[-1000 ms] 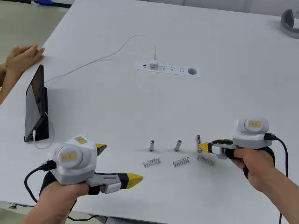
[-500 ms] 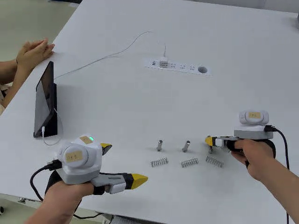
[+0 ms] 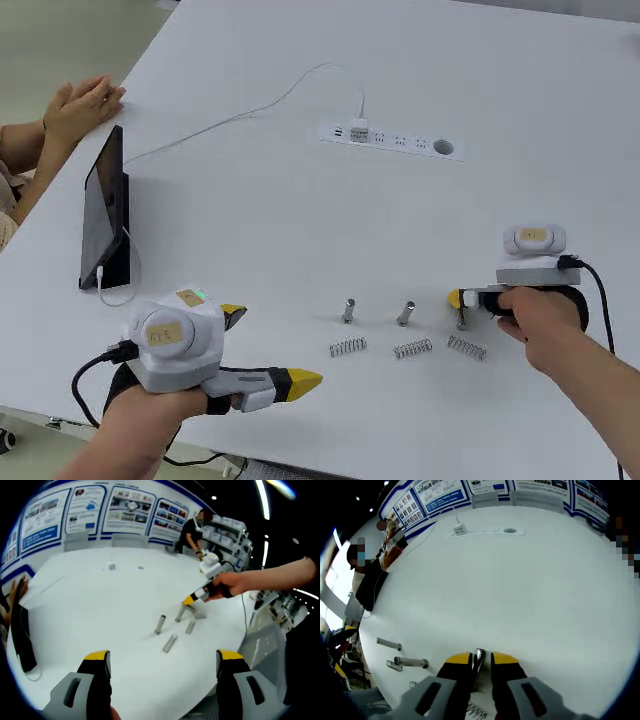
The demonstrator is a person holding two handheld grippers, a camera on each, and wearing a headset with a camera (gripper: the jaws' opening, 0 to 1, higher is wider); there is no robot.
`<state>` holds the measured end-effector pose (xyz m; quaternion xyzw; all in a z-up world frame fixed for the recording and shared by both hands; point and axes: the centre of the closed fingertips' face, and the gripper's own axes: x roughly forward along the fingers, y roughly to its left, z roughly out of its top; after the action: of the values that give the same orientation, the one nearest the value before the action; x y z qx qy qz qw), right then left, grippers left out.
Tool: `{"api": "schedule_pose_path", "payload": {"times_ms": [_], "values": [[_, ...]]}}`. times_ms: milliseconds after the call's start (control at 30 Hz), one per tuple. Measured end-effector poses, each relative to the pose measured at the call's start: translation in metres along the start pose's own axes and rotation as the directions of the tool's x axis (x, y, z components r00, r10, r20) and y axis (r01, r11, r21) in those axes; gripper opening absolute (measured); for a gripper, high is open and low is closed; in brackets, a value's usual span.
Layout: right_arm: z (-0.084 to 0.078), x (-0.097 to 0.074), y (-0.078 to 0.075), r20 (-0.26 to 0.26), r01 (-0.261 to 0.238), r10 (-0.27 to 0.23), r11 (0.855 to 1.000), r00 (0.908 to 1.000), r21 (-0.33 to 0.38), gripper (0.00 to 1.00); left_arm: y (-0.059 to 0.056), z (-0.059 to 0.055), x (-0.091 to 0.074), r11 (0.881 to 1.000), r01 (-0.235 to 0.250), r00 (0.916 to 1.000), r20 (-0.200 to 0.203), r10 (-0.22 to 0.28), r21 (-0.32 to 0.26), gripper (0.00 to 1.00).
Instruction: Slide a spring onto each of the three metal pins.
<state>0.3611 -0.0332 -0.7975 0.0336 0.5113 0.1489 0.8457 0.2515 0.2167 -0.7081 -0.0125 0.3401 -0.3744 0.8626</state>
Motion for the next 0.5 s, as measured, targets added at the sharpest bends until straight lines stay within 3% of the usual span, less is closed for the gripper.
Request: {"api": "schedule_pose_path", "payload": {"times_ms": [500], "values": [[-0.0002,0.0059,-0.0023,-0.061,0.096,-0.105,0.985,0.9925,-0.146,0.11,-0.0041,-0.0024,0.0036,1.000,0.014,0.9999,0.002,-0.014,-0.005,0.87]]}}
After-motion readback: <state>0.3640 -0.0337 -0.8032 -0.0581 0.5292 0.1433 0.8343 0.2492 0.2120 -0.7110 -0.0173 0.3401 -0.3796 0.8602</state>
